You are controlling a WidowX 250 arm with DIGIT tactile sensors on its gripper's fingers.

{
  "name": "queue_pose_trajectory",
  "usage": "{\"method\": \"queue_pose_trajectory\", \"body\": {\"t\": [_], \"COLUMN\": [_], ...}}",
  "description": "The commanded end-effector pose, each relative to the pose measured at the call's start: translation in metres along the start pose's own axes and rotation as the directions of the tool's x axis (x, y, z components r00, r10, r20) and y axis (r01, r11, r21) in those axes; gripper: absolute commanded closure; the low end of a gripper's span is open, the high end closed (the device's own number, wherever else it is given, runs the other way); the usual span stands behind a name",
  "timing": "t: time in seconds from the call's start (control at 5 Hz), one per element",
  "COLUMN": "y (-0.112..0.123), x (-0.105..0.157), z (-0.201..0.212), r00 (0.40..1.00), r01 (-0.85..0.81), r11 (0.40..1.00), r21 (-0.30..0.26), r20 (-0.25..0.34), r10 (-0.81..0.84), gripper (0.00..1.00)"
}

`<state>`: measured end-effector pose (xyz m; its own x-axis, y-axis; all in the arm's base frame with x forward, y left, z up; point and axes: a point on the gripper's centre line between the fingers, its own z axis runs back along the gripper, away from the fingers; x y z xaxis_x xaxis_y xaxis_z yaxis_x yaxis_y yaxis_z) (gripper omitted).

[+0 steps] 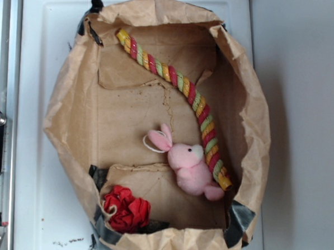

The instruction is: Grab the multicolored rope.

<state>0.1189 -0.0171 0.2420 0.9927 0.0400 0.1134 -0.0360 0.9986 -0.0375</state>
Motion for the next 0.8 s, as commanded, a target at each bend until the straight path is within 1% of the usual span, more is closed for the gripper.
{"method": "queue_pose_trajectory", "body": {"t": [0.0, 0.2, 0.6], "y": [0.0000, -0.0012, -0.0012], "x": [0.0000, 0.0093, 0.0093], "z": [0.0000, -0.0017, -0.0017], "r00": [1.000, 0.999, 0.999], "r01": [0.000, -0.034, -0.034], "r11": [1.000, 0.999, 0.999], "r21": [0.000, 0.005, 0.005], "r20": [0.000, 0.002, 0.002], "r10": [0.000, 0.034, 0.034], "gripper": [0.00, 0.00, 0.00]}}
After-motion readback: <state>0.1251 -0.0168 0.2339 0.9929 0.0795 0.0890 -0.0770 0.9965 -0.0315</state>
